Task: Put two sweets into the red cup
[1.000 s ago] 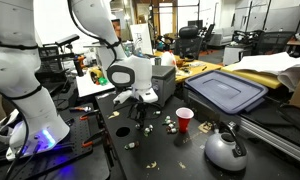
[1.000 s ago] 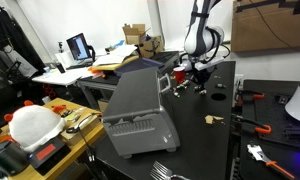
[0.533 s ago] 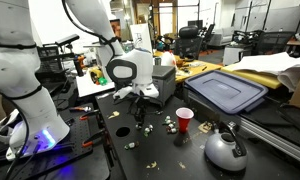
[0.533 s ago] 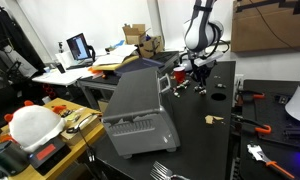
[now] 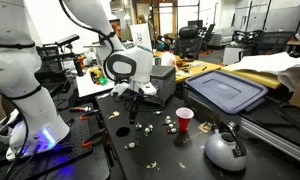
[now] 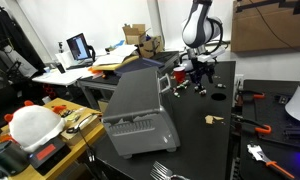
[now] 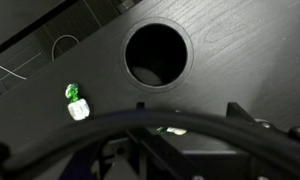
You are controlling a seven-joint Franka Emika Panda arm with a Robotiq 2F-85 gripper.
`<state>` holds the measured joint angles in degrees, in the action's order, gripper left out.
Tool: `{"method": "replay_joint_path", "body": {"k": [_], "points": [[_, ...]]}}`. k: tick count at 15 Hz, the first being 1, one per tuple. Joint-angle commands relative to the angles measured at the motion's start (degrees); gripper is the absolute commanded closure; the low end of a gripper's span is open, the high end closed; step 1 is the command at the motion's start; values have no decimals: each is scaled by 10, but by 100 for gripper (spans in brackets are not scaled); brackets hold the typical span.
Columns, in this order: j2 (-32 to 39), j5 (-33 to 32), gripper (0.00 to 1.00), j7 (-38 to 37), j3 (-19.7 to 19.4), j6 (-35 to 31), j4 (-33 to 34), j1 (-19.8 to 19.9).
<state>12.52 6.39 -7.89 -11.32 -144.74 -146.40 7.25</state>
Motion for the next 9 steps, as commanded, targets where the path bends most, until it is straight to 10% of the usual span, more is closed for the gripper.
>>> {"method": "replay_joint_path", "body": {"k": [1,9], "points": [[-25,39,0,90,27,20,-15,25],[6,52,0,223,45,-26,-25,50]]}}
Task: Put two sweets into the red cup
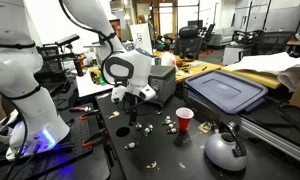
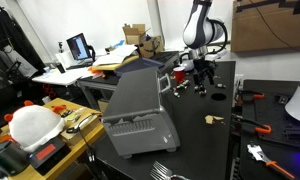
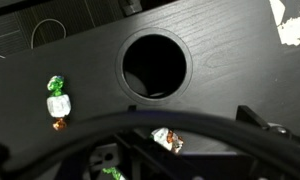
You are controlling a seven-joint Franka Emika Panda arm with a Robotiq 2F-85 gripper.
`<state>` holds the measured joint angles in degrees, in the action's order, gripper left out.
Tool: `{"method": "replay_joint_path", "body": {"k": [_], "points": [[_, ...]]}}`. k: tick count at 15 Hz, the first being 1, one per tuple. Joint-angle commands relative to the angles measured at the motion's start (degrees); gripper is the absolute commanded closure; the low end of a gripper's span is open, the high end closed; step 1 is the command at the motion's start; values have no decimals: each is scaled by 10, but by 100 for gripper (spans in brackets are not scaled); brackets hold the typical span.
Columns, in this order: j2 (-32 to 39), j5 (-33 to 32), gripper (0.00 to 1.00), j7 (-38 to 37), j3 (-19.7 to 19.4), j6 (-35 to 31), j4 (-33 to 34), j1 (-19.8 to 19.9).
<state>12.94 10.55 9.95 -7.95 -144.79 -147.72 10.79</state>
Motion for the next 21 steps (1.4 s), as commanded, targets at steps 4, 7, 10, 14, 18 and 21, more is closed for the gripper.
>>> {"method": "replay_joint_path", "body": {"k": [4,7,10,14,18,21], "points": [[21,7,0,82,21,-81,-15,20],[39,3,0,97,34,-120,-14,27],[56,-2,0,104,46,-148,-12,38],[70,-8,28,109,61,-181,-13,53],[74,-15,57,107,68,-198,-14,65],[71,-22,81,104,68,-203,-16,71]]}}
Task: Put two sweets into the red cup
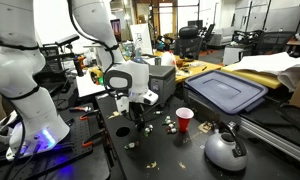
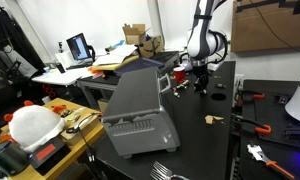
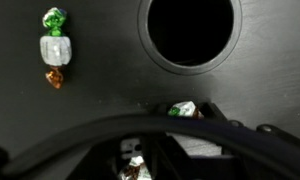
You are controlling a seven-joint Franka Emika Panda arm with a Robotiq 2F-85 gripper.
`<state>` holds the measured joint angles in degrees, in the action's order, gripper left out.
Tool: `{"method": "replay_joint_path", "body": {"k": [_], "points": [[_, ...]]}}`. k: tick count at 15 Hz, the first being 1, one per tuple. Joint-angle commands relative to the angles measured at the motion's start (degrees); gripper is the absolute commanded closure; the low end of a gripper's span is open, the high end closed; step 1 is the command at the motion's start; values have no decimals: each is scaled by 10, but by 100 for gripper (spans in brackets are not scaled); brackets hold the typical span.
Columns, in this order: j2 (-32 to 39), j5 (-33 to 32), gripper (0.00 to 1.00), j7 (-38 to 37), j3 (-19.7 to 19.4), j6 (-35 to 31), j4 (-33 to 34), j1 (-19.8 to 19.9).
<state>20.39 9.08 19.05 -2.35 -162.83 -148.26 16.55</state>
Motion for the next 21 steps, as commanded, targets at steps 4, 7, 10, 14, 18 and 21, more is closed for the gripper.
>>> {"method": "replay_joint_path", "body": {"k": [4,7,10,14,18,21], "points": [[-23,-12,100,1,8,-11,-13,8],[-51,-20,96,-15,-3,9,-14,-2],[-87,-41,96,-38,-22,21,-10,-14],[-133,-74,96,-76,-52,32,4,-28],[-159,-111,96,-124,-77,45,25,-39],[-160,-116,96,-147,-80,38,42,-42]]}}
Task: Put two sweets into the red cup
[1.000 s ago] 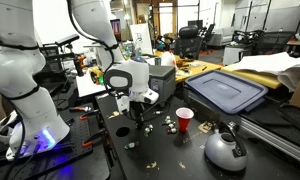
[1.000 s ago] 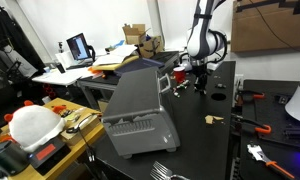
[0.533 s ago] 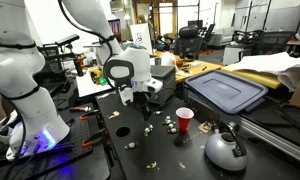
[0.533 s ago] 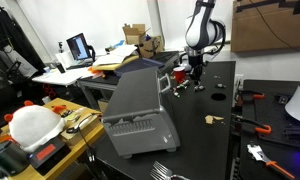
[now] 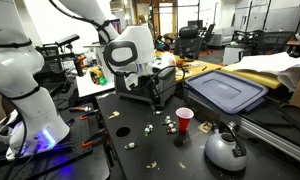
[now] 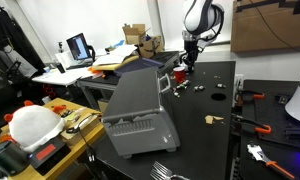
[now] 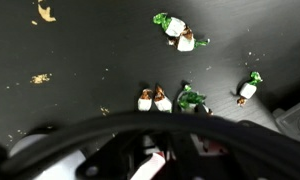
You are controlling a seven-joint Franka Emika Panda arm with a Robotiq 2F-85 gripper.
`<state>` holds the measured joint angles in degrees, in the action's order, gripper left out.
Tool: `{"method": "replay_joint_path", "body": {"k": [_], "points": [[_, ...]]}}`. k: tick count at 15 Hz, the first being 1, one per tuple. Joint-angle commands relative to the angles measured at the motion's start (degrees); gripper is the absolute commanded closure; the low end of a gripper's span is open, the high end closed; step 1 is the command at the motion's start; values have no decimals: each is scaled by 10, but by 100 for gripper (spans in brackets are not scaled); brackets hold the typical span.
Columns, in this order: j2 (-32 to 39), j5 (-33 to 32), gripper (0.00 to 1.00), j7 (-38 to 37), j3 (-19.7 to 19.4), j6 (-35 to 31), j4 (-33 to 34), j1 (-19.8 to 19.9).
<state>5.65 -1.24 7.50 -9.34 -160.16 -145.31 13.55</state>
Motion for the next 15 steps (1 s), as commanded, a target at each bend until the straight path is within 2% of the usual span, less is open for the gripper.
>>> {"method": "replay_joint_path", "body": {"k": [1,6,10,15], "points": [[-6,-9,96,-33,-8,-3,18,-13],[31,-36,96,-64,-16,-77,43,-23],[81,-72,96,-95,-46,-131,79,-35],[142,-55,96,-95,-73,-152,132,-44]]}}
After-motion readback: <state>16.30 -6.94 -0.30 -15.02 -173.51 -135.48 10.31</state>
